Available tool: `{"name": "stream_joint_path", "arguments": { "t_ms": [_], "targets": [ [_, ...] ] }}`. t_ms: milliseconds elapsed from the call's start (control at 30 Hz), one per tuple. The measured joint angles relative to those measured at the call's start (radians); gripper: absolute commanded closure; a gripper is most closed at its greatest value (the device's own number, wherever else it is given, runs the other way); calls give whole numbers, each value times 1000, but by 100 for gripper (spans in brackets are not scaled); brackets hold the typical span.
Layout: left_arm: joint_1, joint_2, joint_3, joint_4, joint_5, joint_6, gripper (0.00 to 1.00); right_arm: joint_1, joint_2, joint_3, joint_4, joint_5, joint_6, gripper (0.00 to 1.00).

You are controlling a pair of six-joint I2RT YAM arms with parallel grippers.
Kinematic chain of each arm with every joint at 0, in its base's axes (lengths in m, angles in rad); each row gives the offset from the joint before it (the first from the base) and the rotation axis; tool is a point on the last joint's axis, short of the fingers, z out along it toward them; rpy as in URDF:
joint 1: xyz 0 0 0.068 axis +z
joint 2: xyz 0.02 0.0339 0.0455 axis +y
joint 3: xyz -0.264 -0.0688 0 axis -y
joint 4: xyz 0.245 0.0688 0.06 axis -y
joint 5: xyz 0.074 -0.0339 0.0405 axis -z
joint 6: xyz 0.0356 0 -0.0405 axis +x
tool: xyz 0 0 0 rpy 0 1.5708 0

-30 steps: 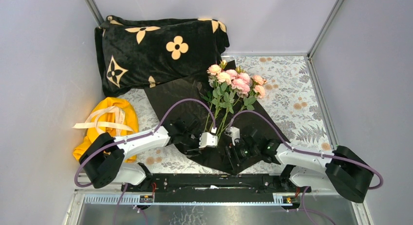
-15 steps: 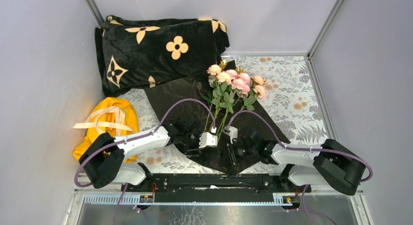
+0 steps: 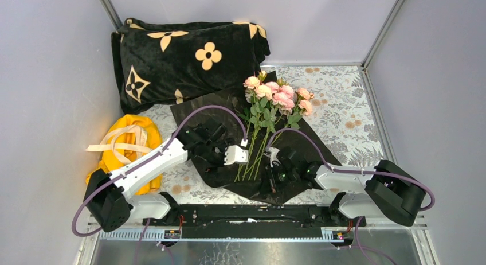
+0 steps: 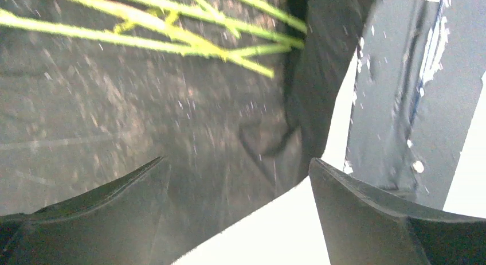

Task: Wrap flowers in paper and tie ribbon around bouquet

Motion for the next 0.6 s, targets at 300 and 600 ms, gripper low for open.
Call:
{"name": "stream_joint_path", "arguments": {
  "t_ms": [300,600],
  "targets": [
    [14,-121,16,-235,-99,-84,6,0,-33,15,-68,140,47,100],
    [-23,-311,-238,-41,-132,-136,1,1,-57,29,-147,212,52,100]
  ]
}}
